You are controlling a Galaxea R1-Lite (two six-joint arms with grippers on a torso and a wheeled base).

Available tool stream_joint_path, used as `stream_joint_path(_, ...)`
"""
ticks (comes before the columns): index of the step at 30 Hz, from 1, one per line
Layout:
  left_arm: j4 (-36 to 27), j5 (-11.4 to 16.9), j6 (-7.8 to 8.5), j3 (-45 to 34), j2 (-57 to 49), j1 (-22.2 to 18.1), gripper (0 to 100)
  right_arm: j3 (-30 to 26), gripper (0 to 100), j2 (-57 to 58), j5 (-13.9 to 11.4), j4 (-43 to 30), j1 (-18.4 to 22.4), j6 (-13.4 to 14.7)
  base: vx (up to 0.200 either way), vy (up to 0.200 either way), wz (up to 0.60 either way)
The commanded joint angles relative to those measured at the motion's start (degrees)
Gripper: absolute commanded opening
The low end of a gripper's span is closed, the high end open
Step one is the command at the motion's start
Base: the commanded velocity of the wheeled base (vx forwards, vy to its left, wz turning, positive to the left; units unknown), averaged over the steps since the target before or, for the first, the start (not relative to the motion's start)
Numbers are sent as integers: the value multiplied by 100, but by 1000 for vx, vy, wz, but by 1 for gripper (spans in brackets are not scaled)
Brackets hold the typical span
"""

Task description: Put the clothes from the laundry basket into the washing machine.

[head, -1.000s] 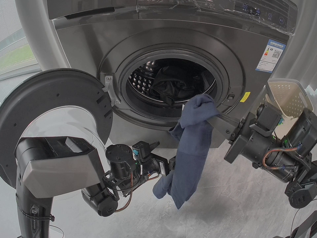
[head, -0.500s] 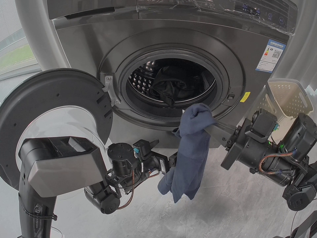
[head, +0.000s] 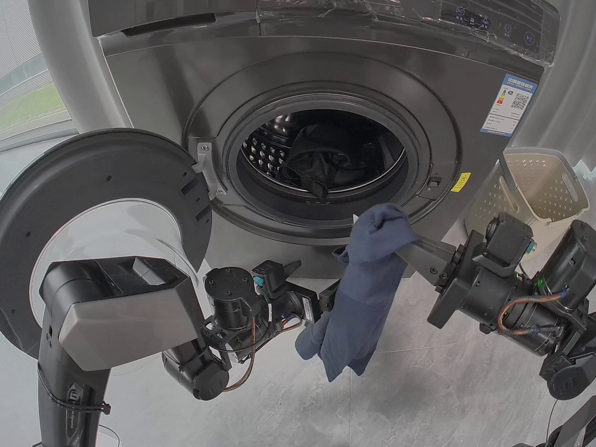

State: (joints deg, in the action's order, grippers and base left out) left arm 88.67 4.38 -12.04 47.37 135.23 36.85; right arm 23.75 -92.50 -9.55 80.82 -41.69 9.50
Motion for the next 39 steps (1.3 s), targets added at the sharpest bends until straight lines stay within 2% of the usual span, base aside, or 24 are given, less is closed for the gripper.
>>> stream_joint_path(1, 10, -7, 0, -18, -23, 15, 100, 200, 0, -136, -3, -5, 56, 0, 0, 0, 0)
stream_joint_path(7, 10, 2, 0, -18, -23, 33, 100, 587, 0, -514, -12, -23, -23, 8, 0, 0, 0)
stream_joint_path(12, 10, 11, 0, -18, -14, 50, 100, 649, 0, -717, -3, -14, -181, 0, 0, 0, 0)
stream_joint_path(20, 10, 19, -8, -9, -41, 50, 100, 807, 0, -769, -3, -181, -190, 0, 0, 0, 0)
stream_joint_path(36, 1, 222, -44, 185, 39, 41, 100, 754, 0, -752, -3, -199, -392, 0, 0, 0, 0)
stream_joint_path(37, 1, 222, -44, 255, 91, 33, 0, 737, 0, -752, -3, -199, -410, 0, 0, 0, 0)
stream_joint_path(39, 1, 222, -44, 334, 144, 15, 0, 719, 0, -734, 5, -199, -427, -9, 0, 0, 0)
